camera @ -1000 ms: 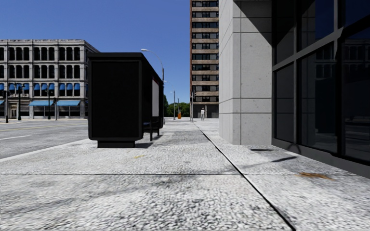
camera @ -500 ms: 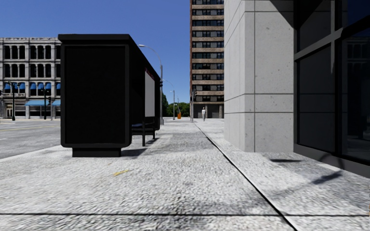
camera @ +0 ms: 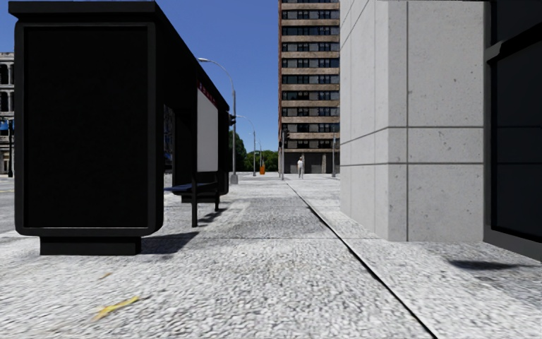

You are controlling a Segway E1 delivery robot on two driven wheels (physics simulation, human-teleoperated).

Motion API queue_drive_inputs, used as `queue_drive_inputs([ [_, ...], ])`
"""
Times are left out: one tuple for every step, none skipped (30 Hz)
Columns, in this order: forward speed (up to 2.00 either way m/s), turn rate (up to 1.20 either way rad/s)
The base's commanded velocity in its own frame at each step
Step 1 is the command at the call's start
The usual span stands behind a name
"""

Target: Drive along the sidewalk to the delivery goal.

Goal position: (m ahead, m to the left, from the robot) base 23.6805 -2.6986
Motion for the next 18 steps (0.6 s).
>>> queue_drive_inputs([
  [2.00, 0.00],
  [2.00, 0.00],
  [2.00, 0.00],
  [2.00, 0.00],
  [2.00, 0.00],
  [2.00, 0.00],
  [2.00, 0.00],
  [2.00, 0.00],
  [2.00, 0.00],
  [2.00, 0.00],
  [2.00, 0.00],
  [2.00, 0.00],
  [2.00, 0.00],
  [2.00, 0.00],
  [2.00, 0.00],
  [2.00, 0.00],
  [2.00, 0.00],
  [2.00, 0.00],
])
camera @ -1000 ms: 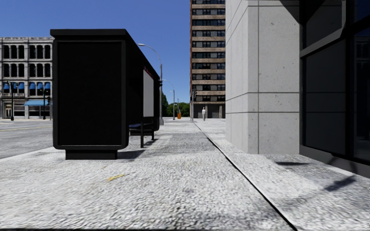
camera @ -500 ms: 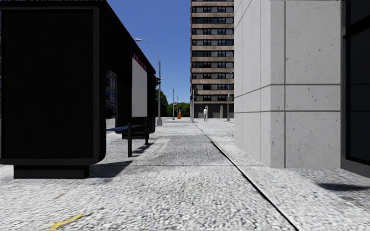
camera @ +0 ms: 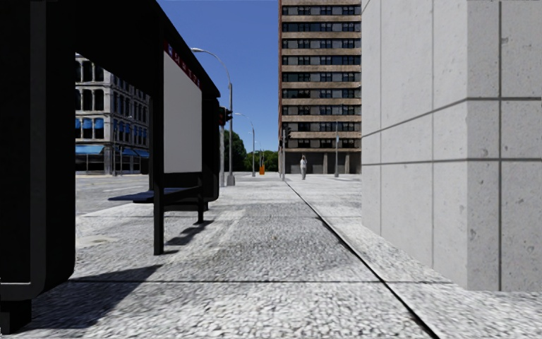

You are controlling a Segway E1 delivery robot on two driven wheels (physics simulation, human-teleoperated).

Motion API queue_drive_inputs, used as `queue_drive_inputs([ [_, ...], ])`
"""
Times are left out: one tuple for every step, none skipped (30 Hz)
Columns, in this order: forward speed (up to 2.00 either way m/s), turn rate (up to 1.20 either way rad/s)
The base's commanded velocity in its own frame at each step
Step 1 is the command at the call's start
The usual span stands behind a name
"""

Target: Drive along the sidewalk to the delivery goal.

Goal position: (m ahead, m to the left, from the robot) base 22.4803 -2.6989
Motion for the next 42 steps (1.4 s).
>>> queue_drive_inputs([
  [2.00, 0.00],
  [2.00, 0.00],
  [2.00, 0.00],
  [2.00, 0.00],
  [2.00, 0.00],
  [2.00, 0.00],
  [2.00, 0.00],
  [2.00, 0.00],
  [2.00, 0.00],
  [2.00, 0.00],
  [2.00, 0.00],
  [2.00, 0.00],
  [2.00, 0.00],
  [2.00, 0.00],
  [2.00, 0.00],
  [2.00, 0.00],
  [2.00, 0.00],
  [2.00, 0.00],
  [2.00, 0.00],
  [2.00, 0.00],
  [2.00, 0.00],
  [2.00, 0.00],
  [2.00, 0.00],
  [2.00, 0.00],
  [2.00, 0.00],
  [2.00, 0.00],
  [2.00, 0.00],
  [1.97, 0.00],
  [1.96, 0.00],
  [1.96, 0.00],
  [1.96, 0.00],
  [1.96, 0.00],
  [1.96, 0.00],
  [1.96, 0.00],
  [1.96, 0.00],
  [1.96, 0.00],
  [1.97, 0.00],
  [1.97, 0.00],
  [1.97, 0.00],
  [1.97, 0.00],
  [1.97, 0.00],
  [1.97, 0.00],
])
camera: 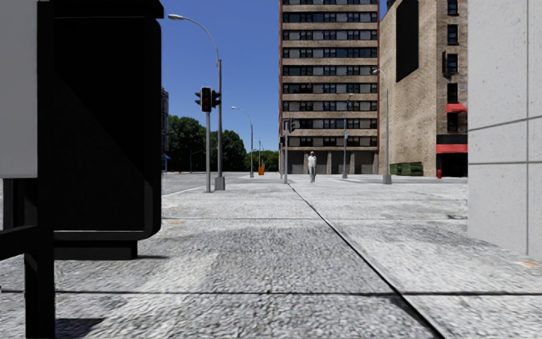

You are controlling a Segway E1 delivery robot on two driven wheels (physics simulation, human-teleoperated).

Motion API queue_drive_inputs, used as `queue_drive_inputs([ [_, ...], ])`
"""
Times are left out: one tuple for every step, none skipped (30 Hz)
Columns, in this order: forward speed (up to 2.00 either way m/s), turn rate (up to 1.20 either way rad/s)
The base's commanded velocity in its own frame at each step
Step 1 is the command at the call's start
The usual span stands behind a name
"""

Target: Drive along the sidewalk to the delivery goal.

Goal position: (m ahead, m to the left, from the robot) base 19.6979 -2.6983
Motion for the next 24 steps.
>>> queue_drive_inputs([
  [1.97, 0.00],
  [1.96, 0.00],
  [1.96, 0.00],
  [1.96, -0.20],
  [1.96, -0.38],
  [1.96, -0.43],
  [1.96, -0.43],
  [1.96, -0.45],
  [1.96, -0.45],
  [1.96, -0.45],
  [1.96, -0.45],
  [1.96, -0.45],
  [1.96, -0.45],
  [1.96, -0.45],
  [1.96, -0.45],
  [1.96, -0.45],
  [1.96, -0.45],
  [1.96, -0.45],
  [1.96, -0.45],
  [1.96, -0.45],
  [1.96, -0.45],
  [1.96, -0.45],
  [1.96, -0.45],
  [1.96, -0.45],
])
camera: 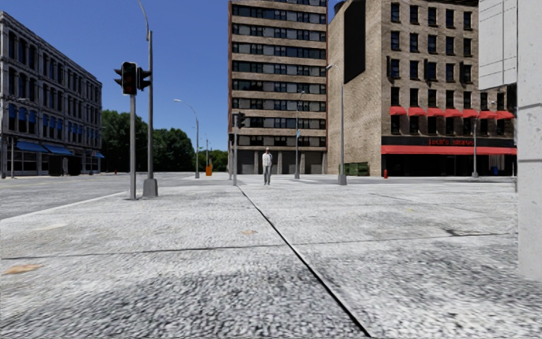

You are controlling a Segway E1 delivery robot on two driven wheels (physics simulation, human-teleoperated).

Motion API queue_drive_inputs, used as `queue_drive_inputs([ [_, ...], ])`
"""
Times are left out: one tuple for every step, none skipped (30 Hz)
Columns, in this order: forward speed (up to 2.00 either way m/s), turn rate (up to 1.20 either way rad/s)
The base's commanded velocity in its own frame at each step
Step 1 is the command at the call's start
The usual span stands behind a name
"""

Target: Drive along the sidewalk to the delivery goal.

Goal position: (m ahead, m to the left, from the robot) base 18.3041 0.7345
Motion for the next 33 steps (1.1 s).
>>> queue_drive_inputs([
  [1.96, -0.45],
  [1.96, -0.45],
  [1.96, -0.45],
  [1.96, -0.45],
  [1.96, -0.45],
  [1.96, -0.45],
  [1.96, -0.45],
  [1.96, -0.46],
  [1.96, -0.46],
  [1.96, -0.46],
  [1.96, -0.46],
  [1.96, -0.46],
  [1.96, -0.46],
  [1.96, -0.46],
  [1.96, -0.46],
  [1.96, -0.46],
  [1.96, -0.46],
  [1.96, -0.46],
  [1.96, -0.43],
  [1.96, -0.20],
  [1.96, 0.00],
  [1.96, 0.00],
  [1.96, 0.00],
  [1.96, 0.00],
  [1.96, 0.00],
  [1.96, 0.00],
  [1.96, 0.00],
  [1.96, 0.00],
  [1.96, 0.00],
  [1.96, 0.00],
  [1.96, 0.00],
  [1.97, 0.00],
  [1.98, 0.00],
])
